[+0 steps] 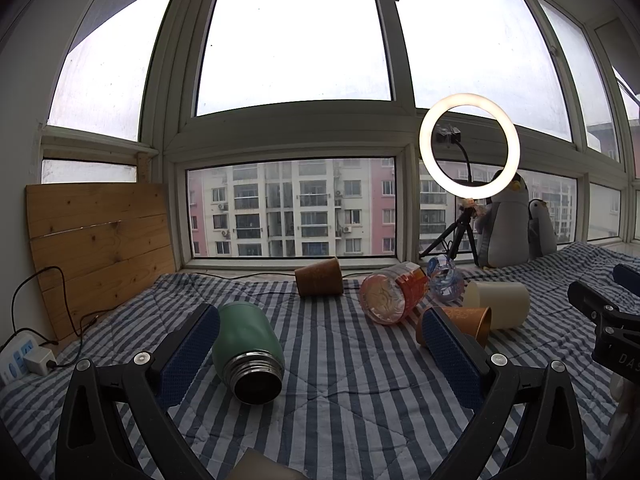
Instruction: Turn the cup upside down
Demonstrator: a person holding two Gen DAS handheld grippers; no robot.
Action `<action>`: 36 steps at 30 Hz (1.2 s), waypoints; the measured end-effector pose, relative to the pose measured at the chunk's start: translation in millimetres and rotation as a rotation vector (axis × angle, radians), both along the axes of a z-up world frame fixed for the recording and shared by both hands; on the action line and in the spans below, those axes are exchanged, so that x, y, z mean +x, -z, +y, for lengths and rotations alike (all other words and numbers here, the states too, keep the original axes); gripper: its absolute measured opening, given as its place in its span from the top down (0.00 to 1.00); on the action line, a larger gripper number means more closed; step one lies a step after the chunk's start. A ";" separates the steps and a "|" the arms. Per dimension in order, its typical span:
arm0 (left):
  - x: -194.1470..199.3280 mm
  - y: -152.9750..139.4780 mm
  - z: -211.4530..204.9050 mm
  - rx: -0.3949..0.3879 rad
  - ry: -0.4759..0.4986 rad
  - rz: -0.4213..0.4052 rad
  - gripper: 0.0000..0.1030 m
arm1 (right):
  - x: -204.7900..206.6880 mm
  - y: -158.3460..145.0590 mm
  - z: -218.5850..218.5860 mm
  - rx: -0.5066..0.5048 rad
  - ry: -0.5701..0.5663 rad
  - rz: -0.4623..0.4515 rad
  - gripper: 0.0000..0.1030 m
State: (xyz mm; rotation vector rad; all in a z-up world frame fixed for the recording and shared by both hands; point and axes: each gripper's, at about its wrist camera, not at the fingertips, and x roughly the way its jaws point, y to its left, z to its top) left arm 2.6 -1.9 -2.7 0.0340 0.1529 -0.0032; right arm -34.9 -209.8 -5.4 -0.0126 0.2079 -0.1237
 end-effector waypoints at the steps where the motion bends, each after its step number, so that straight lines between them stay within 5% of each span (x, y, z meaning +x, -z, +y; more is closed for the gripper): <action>1: 0.3 1.5 1.3 -0.001 -0.001 -0.001 0.00 | -0.1 -0.1 -0.1 0.000 0.000 0.000 0.12; 36: -1.6 1.5 2.3 -0.002 -0.006 -0.001 0.00 | 0.2 1.1 -1.2 0.003 0.000 -0.001 0.12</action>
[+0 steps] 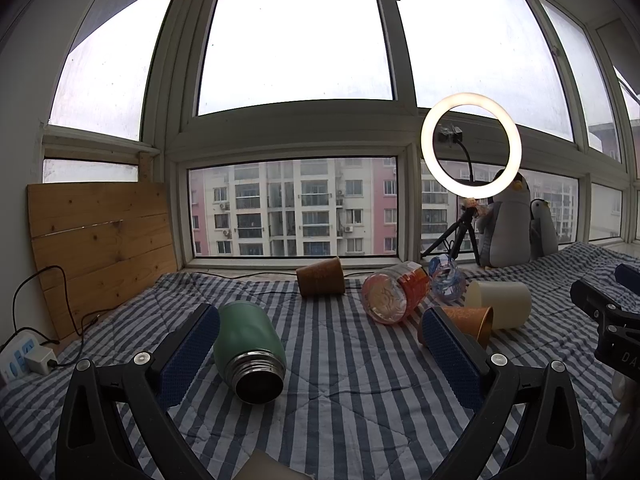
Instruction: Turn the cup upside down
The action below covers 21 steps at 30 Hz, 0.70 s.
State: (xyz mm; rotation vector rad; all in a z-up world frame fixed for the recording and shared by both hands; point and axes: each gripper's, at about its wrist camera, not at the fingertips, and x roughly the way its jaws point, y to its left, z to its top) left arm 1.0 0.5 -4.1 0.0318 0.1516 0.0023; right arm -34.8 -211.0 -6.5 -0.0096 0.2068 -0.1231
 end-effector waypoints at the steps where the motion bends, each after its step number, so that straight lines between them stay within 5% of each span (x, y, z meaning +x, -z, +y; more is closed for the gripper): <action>1: -0.1 0.0 0.0 0.000 0.000 0.000 0.00 | 0.0 0.0 0.0 0.000 0.000 -0.001 0.12; 21: 6.7 4.4 -2.1 0.009 0.003 0.036 0.00 | -0.8 0.9 -0.2 0.004 -0.005 0.002 0.12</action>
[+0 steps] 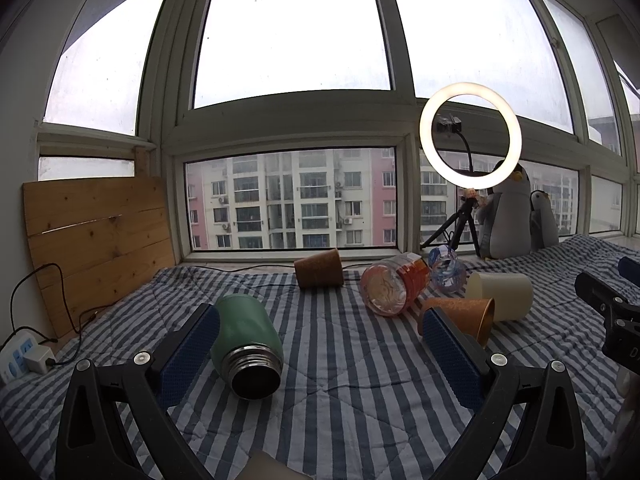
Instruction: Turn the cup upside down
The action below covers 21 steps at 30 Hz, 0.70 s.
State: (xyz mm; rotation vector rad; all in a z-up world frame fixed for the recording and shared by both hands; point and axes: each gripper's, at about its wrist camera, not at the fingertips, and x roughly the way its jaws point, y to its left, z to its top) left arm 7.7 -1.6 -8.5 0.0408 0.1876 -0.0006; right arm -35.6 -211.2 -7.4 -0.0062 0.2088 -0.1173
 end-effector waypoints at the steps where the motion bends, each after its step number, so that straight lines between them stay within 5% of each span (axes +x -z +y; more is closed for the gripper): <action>1: 0.7 0.0 0.2 -0.001 0.001 0.002 0.00 | 0.0 -0.3 -0.2 0.001 0.000 -0.001 0.12; 14: 23.9 0.2 7.6 -0.041 0.017 0.115 0.00 | -0.4 -2.7 -10.6 0.072 -0.019 0.017 0.08; 21: 54.2 -5.3 -7.6 0.067 0.057 0.249 0.00 | 6.4 -3.3 -24.4 0.138 -0.096 0.117 0.08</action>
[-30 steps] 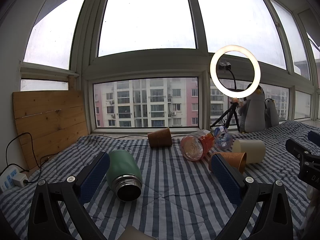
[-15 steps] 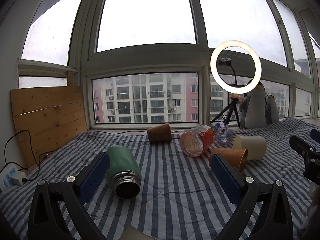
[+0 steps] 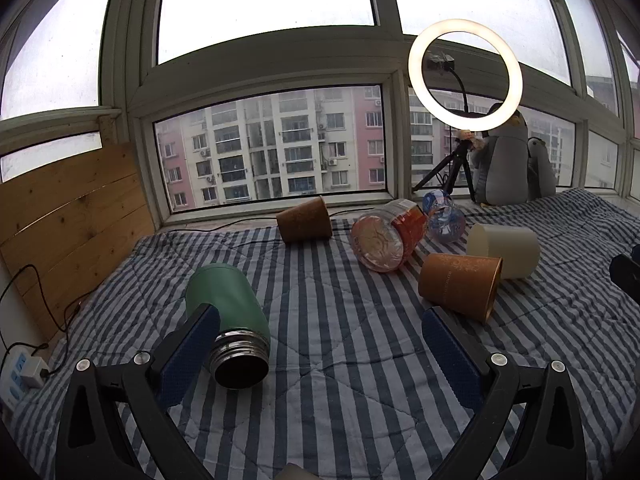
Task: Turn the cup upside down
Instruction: 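Move the right gripper to the orange patterned cup lying on its side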
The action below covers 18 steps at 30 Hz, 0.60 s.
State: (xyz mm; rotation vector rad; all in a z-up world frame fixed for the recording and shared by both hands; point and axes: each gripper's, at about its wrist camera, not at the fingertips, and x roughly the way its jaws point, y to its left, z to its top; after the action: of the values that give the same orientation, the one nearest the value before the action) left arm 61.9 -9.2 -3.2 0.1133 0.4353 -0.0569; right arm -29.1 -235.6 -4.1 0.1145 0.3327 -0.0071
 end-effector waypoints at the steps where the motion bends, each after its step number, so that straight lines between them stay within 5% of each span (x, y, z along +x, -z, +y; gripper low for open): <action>1: 3.7 -5.6 -1.7 0.013 0.002 0.007 0.00 | 0.5 -0.7 -2.0 0.008 -0.015 0.015 0.08; 9: 79.8 -69.6 7.3 -0.004 -0.043 0.121 0.00 | -5.4 -18.7 -37.7 0.106 -0.126 0.078 0.08; 18: 226.1 -63.8 18.6 -0.042 -0.121 0.312 0.01 | 6.2 -54.9 -45.0 0.092 -0.237 0.068 0.14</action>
State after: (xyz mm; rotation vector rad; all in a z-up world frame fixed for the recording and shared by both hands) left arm 288.0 9.4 60.6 0.0362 0.7513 0.0363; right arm -22.9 -280.6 50.8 0.1659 0.4129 0.2397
